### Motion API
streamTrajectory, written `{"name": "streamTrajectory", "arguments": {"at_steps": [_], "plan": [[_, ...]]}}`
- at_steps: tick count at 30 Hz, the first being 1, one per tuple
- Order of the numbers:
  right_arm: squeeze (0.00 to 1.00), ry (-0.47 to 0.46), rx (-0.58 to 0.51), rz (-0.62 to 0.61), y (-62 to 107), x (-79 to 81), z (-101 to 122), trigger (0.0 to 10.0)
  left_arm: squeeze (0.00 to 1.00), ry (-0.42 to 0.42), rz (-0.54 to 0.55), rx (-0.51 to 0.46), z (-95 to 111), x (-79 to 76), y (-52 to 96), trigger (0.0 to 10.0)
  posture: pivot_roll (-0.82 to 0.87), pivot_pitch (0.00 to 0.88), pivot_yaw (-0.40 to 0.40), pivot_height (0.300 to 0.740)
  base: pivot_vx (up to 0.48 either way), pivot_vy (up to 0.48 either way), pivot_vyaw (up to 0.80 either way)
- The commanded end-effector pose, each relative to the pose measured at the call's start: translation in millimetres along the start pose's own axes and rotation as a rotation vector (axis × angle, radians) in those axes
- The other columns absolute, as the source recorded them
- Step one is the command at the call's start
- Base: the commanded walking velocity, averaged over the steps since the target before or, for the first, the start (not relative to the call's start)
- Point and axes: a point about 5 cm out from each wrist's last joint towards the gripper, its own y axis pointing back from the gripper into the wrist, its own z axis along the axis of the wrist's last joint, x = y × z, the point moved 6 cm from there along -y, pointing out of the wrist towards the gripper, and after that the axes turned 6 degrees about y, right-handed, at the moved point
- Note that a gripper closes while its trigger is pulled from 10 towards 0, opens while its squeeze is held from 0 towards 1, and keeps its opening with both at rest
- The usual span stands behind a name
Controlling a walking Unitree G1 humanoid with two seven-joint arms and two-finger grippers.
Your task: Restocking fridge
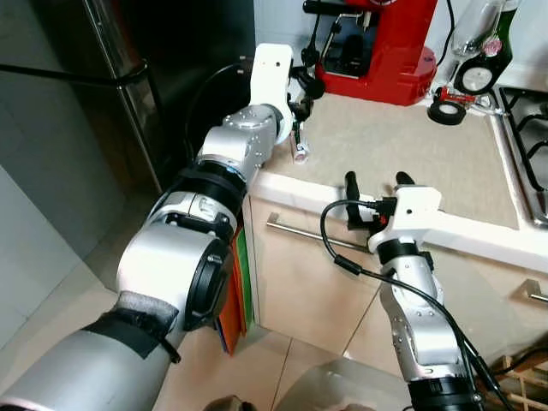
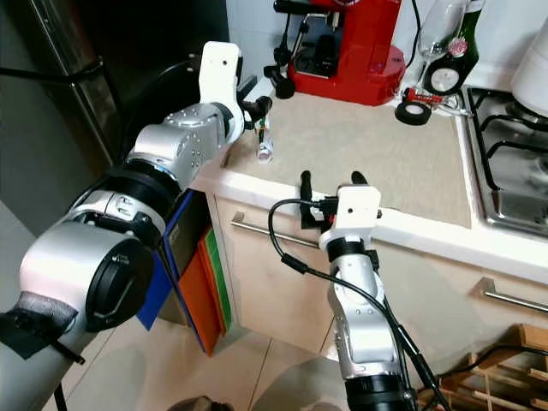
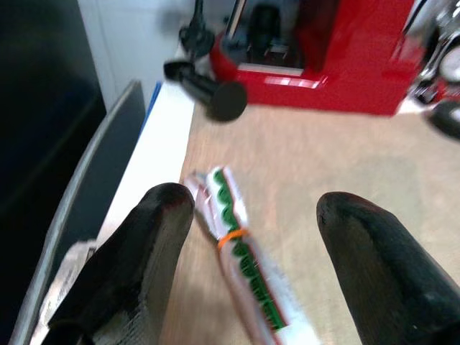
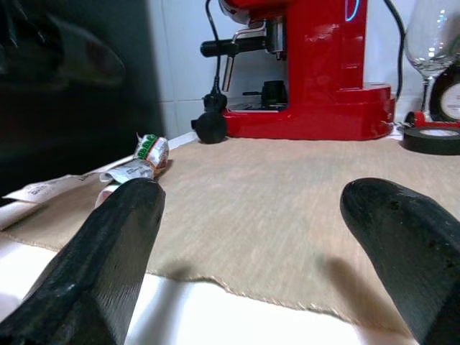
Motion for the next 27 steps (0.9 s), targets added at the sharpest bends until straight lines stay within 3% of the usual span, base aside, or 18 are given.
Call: {"name": "streamTrajectory", "arguments": {"at_steps": [1, 5, 13, 20, 27], "plan": [[0.0, 0.004, -0.012, 0.008, 1.9, 2.7, 8, 10.0, 0.0, -0.005, 0.036, 0.01, 3, 8.7, 0.1, 10.0, -0.13, 0.059, 0.088, 0.74, 0.0, 0.0, 0.0], [0.0, -0.01, 0.019, 0.005, 12.1, 5.9, 2, 10.0, 0.0, 0.038, 0.048, 0.056, -4, 11.3, -0.1, 10.0, -0.12, 0.081, 0.097, 0.74, 0.0, 0.0, 0.0], [0.0, -0.02, 0.027, 0.019, 12.2, 13.4, 2, 10.0, 0.0, 0.11, 0.006, 0.05, 2, 4.0, -0.4, 10.0, -0.13, 0.074, 0.104, 0.74, 0.0, 0.0, 0.0], [0.0, -0.015, 0.02, 0.01, 10.5, 9.3, 5, 10.0, 0.0, 0.1, -0.032, 0.012, 15, -6.3, -0.4, 10.0, -0.14, 0.044, 0.102, 0.74, 0.0, 0.0, 0.0], [0.0, -0.001, 0.009, 0.0, 11.4, 7.9, 8, 10.0, 0.0, 0.113, -0.057, 0.061, 1, -18.9, -2.0, 10.0, -0.18, 0.031, 0.133, 0.74, 0.0, 0.0, 0.0]]}}
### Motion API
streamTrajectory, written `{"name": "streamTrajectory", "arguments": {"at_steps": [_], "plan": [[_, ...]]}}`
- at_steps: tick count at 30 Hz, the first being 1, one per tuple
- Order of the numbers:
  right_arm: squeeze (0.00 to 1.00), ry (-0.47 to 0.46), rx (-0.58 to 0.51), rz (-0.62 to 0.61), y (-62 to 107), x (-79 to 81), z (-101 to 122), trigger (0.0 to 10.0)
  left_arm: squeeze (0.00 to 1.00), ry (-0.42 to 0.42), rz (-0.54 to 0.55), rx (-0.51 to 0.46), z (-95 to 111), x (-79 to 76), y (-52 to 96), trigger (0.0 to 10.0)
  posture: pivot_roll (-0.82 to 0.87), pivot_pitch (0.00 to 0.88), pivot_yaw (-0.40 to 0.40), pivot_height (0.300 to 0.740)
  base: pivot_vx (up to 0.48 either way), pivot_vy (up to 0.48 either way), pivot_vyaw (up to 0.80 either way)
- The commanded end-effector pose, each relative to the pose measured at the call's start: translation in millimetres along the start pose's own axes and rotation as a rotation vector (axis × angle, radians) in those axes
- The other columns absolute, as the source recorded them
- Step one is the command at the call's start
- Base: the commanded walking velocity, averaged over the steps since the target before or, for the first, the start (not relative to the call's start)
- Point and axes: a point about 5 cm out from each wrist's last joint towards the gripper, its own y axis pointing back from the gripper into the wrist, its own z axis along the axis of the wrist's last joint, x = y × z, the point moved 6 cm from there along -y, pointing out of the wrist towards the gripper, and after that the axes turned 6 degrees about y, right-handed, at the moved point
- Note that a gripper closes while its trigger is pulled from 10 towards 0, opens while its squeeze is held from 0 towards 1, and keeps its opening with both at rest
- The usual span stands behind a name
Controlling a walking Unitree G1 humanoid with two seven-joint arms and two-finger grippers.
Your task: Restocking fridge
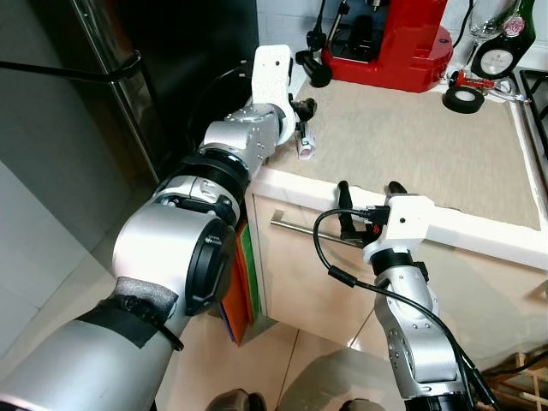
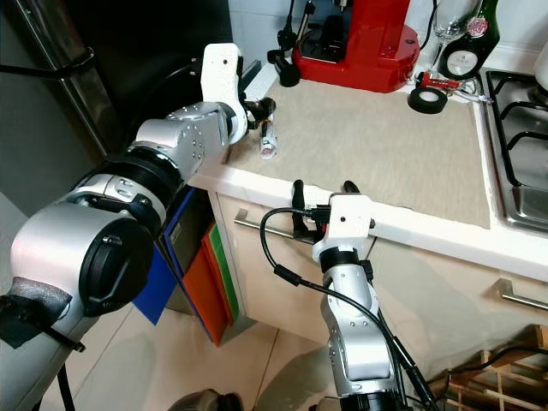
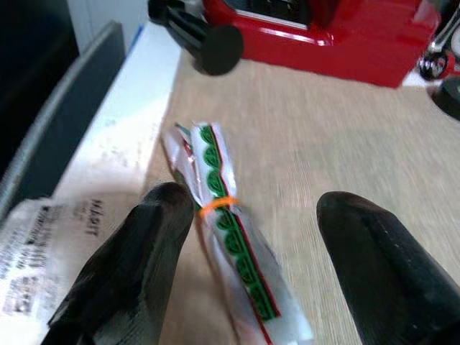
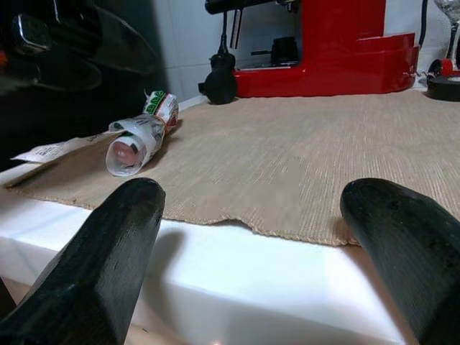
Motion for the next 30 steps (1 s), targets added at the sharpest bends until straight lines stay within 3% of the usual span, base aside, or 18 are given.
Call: {"name": "streamTrajectory", "arguments": {"at_steps": [1, 7, 8, 12, 14, 22, 26, 30], "plan": [[0.0, 0.02, -0.055, -0.022, -1.0, -4.0, 18, 10.0, 0.0, -0.002, -0.01, 0.005, 4, -7.3, 0.1, 10.0, -0.19, 0.036, 0.135, 0.74, 0.0, 0.0, 0.0], [0.0, 0.109, -0.154, -0.017, 10.4, -8.8, 49, 10.0, 0.0, 0.008, 0.003, 0.023, -3, -6.8, -0.9, 10.0, -0.21, 0.046, 0.128, 0.74, 0.0, 0.0, 0.0], [0.0, 0.119, -0.192, 0.008, 19.7, -8.3, 63, 10.0, 0.0, 0.04, 0.015, 0.028, -6, -5.7, -1.2, 10.0, -0.22, 0.05, 0.123, 0.74, 0.0, 0.0, 0.0], [0.0, 0.118, -0.209, 0.019, 23.3, -8.3, 70, 10.0, 0.0, 0.057, 0.024, 0.03, -7, -4.2, -1.3, 10.0, -0.23, 0.053, 0.118, 0.74, 0.0, 0.0, 0.0], [0.0, 0.117, -0.24, 0.045, 29.8, -7.8, 83, 10.0, 0.0, 0.122, 0.04, 0.045, -14, -1.3, -1.8, 10.0, -0.26, 0.056, 0.11, 0.74, 0.0, 0.0, 0.0], [0.0, 0.129, -0.217, 0.039, 33.8, -11.9, 85, 10.0, 0.0, 0.206, 0.111, 0.055, -25, 15.2, -1.2, 10.0, -0.27, 0.055, 0.105, 0.74, 0.0, 0.0, 0.0], [0.0, 0.123, -0.194, 0.04, 33.4, -13.3, 82, 10.0, 0.0, 0.157, 0.135, 0.053, -27, 22.2, -0.8, 10.0, -0.26, 0.056, 0.095, 0.74, 0.0, 0.0, 0.0], [0.0, 0.117, -0.179, 0.053, 31.6, -11.4, 80, 10.0, 0.0, 0.122, 0.149, 0.024, -17, 26.4, 0.4, 10.0, -0.24, 0.057, 0.081, 0.74, 0.0, 0.0, 0.0]]}}
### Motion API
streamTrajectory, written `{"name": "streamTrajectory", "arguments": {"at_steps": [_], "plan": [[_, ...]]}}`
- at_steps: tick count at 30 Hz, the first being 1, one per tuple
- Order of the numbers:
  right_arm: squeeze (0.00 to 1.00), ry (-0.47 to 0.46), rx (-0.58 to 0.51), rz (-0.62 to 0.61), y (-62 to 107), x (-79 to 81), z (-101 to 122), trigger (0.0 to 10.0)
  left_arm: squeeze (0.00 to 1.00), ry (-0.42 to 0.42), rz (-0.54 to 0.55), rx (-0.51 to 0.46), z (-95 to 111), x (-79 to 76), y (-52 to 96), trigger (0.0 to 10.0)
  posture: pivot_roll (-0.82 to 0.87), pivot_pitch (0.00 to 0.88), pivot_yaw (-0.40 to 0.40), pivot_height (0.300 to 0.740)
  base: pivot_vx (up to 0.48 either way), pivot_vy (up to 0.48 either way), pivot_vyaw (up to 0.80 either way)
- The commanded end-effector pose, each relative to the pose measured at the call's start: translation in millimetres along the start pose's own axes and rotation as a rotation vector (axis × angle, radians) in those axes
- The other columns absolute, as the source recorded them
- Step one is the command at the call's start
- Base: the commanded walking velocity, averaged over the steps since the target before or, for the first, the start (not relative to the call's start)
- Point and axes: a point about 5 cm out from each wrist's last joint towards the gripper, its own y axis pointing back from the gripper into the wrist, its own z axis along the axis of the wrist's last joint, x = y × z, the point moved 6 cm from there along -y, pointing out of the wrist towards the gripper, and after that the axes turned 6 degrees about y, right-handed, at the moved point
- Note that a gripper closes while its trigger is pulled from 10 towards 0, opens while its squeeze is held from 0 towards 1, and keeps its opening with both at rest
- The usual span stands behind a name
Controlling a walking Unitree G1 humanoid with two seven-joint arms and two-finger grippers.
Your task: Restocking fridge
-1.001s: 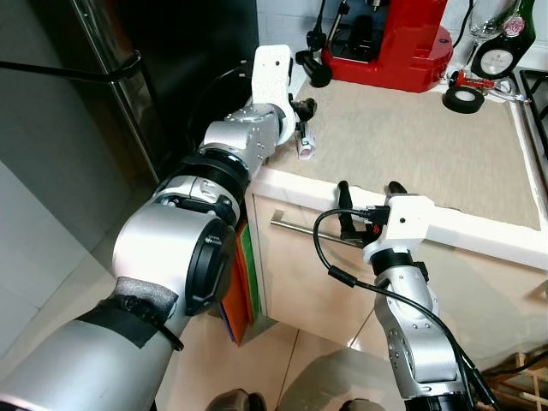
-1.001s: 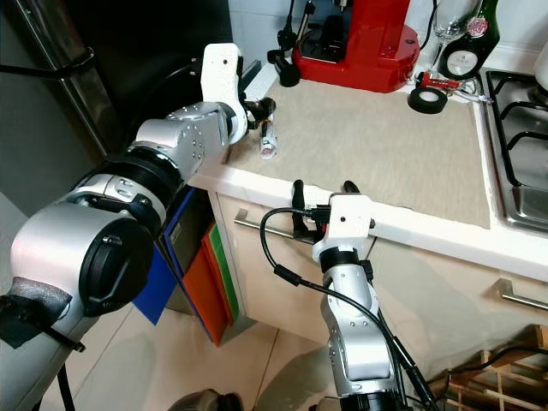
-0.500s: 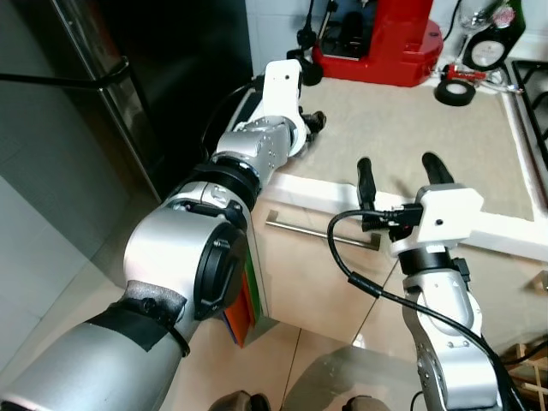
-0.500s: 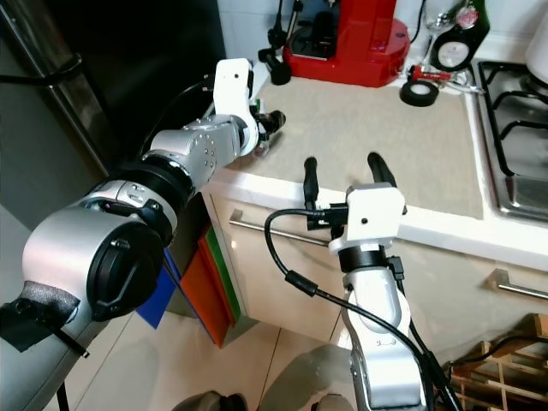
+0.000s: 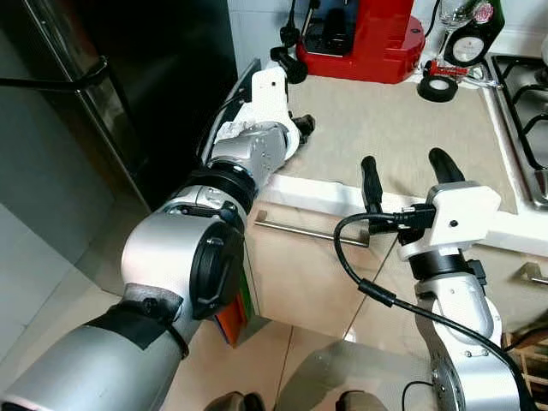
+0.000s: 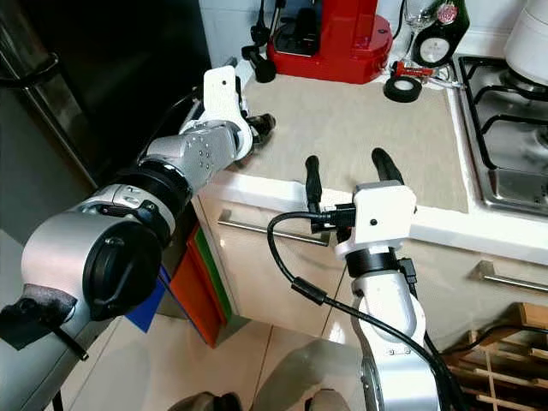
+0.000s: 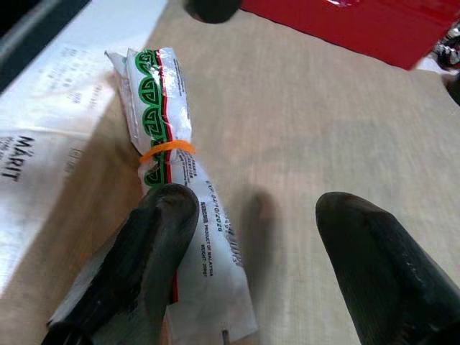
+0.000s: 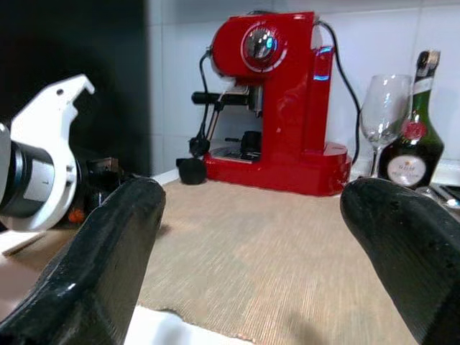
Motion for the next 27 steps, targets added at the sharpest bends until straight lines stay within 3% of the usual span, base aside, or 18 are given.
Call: {"name": "streamTrajectory", "arguments": {"at_steps": [1, 4, 5, 6, 11, 18, 20, 24, 27], "plan": [[0.0, -0.023, 0.003, 0.012, -0.6, 2.3, 1, 10.0, 0.0, -0.009, 0.04, -0.004, 3, 12.5, 0.5, 10.0, -0.23, 0.058, 0.078, 0.74, 0.0, 0.0, 0.0], [0.0, -0.032, 0.01, 0.021, -3.2, 5.0, -1, 10.0, 0.0, 0.012, 0.08, 0.015, -5, 25.8, 0.1, 10.0, -0.23, 0.057, 0.079, 0.74, 0.0, 0.0, 0.0], [0.0, -0.033, 0.01, 0.022, -3.7, 5.3, -1, 10.0, 0.0, 0.016, 0.082, 0.02, -7, 26.9, 0.0, 8.2, -0.23, 0.057, 0.079, 0.74, 0.0, 0.0, 0.0], [0.0, -0.034, 0.011, 0.022, -4.1, 5.4, -1, 10.0, 0.0, 0.023, 0.087, 0.025, -10, 28.9, -0.1, 0.0, -0.23, 0.057, 0.079, 0.74, 0.0, 0.0, 0.0], [0.0, -0.047, 0.027, 0.019, -4.9, 4.7, -5, 10.0, 0.0, 0.078, 0.072, 0.044, -18, 29.0, -0.9, 0.0, -0.23, 0.057, 0.073, 0.74, 0.0, 0.0, 0.0], [0.0, -0.051, 0.041, 0.018, -6.3, 1.8, -8, 10.0, 0.0, 0.089, 0.056, 0.041, -18, 29.1, -1.0, 0.0, -0.23, 0.057, 0.059, 0.74, 0.0, 0.0, 0.0], [0.0, -0.051, 0.046, 0.019, -6.6, 1.3, -10, 10.0, 0.0, 0.05, 0.046, 0.019, -12, 27.7, -0.9, 0.0, -0.23, 0.055, 0.054, 0.74, 0.0, 0.0, 0.0], [0.0, -0.052, 0.052, 0.023, -8.5, 1.0, -12, 10.0, 0.0, -0.032, -0.048, -0.09, 15, 7.2, 1.0, 0.0, -0.21, 0.054, 0.04, 0.74, 0.0, 0.0, 0.0], [0.0, -0.054, 0.056, 0.033, -9.8, 3.0, -14, 10.0, 0.0, -0.053, -0.115, -0.122, 24, -8.3, 2.9, 0.0, -0.19, 0.054, 0.035, 0.74, 0.0, 0.0, 0.0]]}}
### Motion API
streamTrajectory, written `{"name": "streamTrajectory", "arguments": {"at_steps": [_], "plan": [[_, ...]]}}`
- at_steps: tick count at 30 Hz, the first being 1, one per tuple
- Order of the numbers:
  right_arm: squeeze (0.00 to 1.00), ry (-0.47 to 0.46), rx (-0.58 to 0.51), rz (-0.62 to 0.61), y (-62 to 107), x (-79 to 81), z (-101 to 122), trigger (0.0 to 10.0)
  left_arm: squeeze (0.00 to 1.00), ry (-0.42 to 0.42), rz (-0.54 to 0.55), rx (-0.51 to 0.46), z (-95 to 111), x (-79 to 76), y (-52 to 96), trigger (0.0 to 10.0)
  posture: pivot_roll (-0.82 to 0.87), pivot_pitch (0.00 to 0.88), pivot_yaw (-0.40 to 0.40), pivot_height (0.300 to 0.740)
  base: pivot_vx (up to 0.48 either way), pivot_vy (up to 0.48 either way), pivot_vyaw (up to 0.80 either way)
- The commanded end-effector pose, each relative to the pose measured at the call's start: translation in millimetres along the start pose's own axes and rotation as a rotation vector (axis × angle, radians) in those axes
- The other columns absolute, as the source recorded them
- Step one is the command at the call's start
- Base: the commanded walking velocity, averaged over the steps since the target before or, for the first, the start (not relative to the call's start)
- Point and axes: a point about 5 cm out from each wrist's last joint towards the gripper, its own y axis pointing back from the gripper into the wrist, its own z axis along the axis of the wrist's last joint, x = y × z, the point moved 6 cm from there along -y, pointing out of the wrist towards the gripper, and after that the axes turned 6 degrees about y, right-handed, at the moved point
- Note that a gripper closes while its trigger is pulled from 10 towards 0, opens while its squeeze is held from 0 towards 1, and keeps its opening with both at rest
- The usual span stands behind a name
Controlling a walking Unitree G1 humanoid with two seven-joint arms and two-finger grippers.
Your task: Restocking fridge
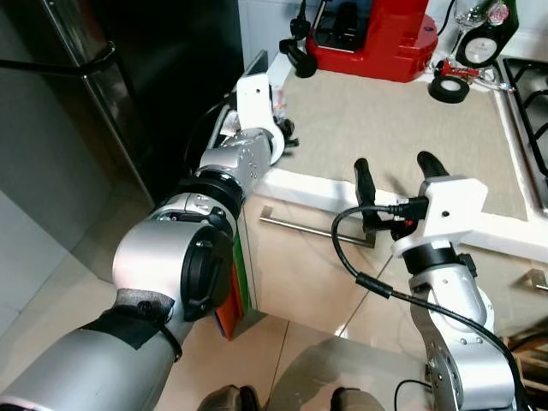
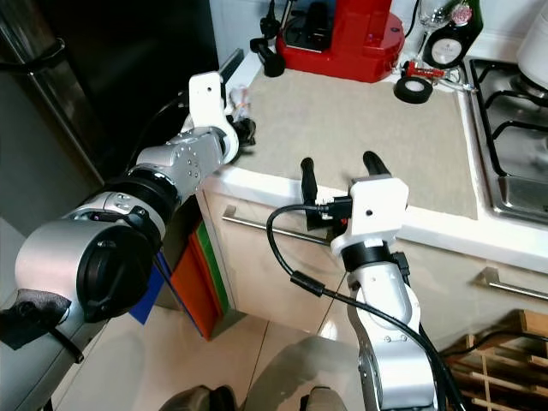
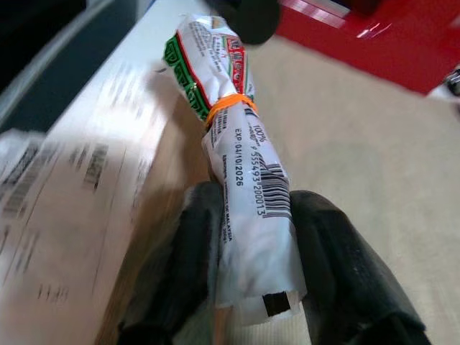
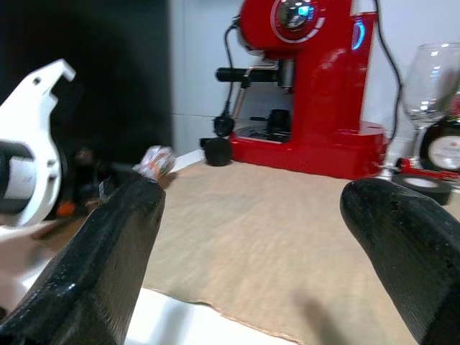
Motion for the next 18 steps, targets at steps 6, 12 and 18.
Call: {"name": "streamTrajectory", "arguments": {"at_steps": [6, 12, 18], "plan": [[0.0, -0.016, 0.021, 0.026, -5.6, 7.2, -8, 10.0, 0.0, -0.093, -0.267, -0.127, 37, -63.2, 6.1, 0.0, -0.16, 0.047, 0.028, 0.74, 0.0, 0.0, 0.0], [0.0, -0.022, 0.019, 0.047, -9.8, 10.3, -11, 10.0, 0.0, -0.128, -0.385, -0.195, 52, -86.0, 14.0, 0.0, -0.14, 0.027, 0.011, 0.74, 0.0, 0.0, 0.0], [0.0, -0.017, 0.012, 0.052, -14.0, 9.9, -12, 10.0, 0.0, -0.213, -0.393, -0.294, 71, -83.2, 20.6, 0.0, -0.12, 0.009, -0.003, 0.74, 0.0, 0.0, 0.0]]}}
